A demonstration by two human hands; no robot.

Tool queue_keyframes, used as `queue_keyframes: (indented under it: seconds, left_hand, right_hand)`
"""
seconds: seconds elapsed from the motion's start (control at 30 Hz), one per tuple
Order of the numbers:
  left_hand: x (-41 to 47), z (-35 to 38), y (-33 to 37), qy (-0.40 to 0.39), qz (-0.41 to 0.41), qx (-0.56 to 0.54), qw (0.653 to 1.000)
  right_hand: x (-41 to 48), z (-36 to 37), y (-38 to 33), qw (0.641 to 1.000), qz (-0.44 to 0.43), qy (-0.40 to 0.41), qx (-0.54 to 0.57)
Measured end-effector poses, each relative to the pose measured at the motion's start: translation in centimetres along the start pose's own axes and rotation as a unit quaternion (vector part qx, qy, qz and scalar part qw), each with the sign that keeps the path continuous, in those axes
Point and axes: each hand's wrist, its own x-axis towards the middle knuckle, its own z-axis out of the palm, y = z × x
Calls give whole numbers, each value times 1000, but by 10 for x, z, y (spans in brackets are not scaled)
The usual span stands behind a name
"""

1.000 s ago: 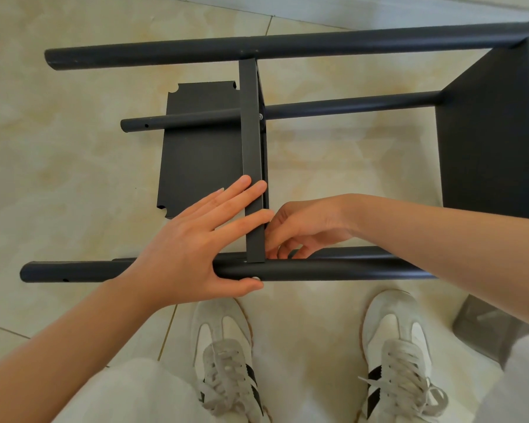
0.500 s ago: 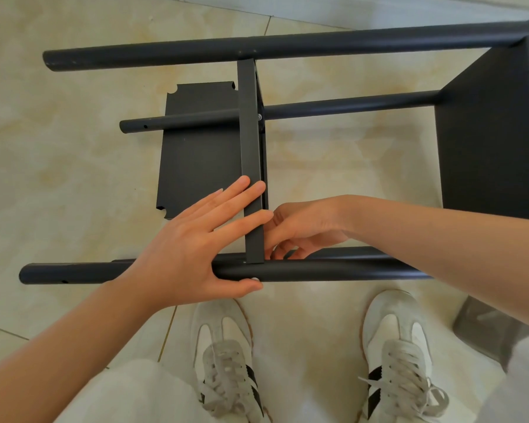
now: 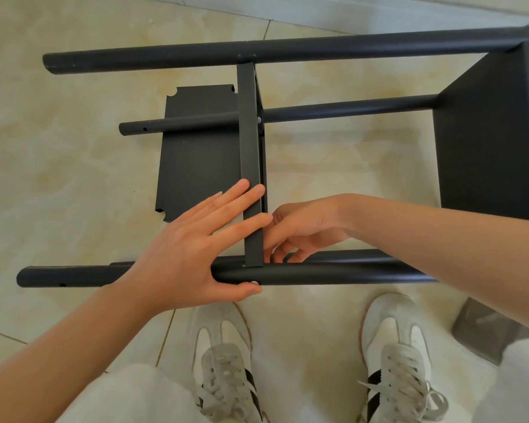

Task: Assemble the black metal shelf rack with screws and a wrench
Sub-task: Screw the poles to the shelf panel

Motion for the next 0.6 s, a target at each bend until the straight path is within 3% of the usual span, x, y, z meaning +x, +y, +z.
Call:
queue_keyframes:
  seconds: [0.6]
  left_hand:
    - [0, 0, 0, -2, -3, 5, 1000]
  right_hand:
    - [1, -1, -2, 997, 3, 30, -67]
